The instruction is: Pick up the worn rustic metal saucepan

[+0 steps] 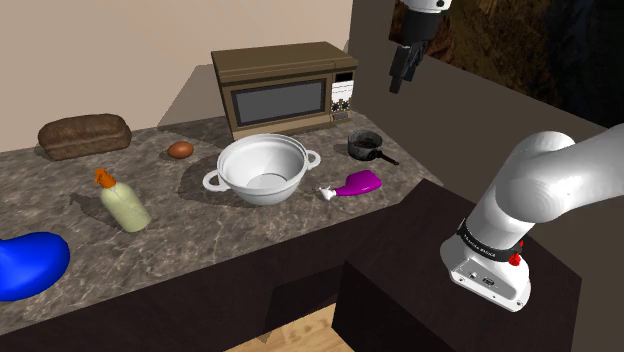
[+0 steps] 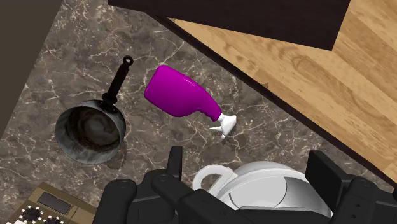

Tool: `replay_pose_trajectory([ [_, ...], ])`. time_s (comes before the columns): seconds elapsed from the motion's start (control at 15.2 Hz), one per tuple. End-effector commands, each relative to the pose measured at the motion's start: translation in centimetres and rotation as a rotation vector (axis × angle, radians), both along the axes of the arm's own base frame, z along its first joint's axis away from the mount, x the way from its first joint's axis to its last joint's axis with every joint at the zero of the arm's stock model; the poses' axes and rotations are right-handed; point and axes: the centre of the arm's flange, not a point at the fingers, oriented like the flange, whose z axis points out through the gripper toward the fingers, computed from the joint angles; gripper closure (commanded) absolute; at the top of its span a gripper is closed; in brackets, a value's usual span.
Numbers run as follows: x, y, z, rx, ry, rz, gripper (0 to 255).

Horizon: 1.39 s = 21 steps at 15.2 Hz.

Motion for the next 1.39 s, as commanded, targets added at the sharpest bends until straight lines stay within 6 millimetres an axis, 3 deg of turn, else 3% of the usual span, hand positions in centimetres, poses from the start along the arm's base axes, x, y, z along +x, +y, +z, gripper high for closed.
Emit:
replay_pose_trajectory([
  [0.0,0.0,0.0,0.0,0.000,0.000,0.000,0],
  [1.32,10.0,-13.2,-21.1,0.014,0.067,-0.190,0],
])
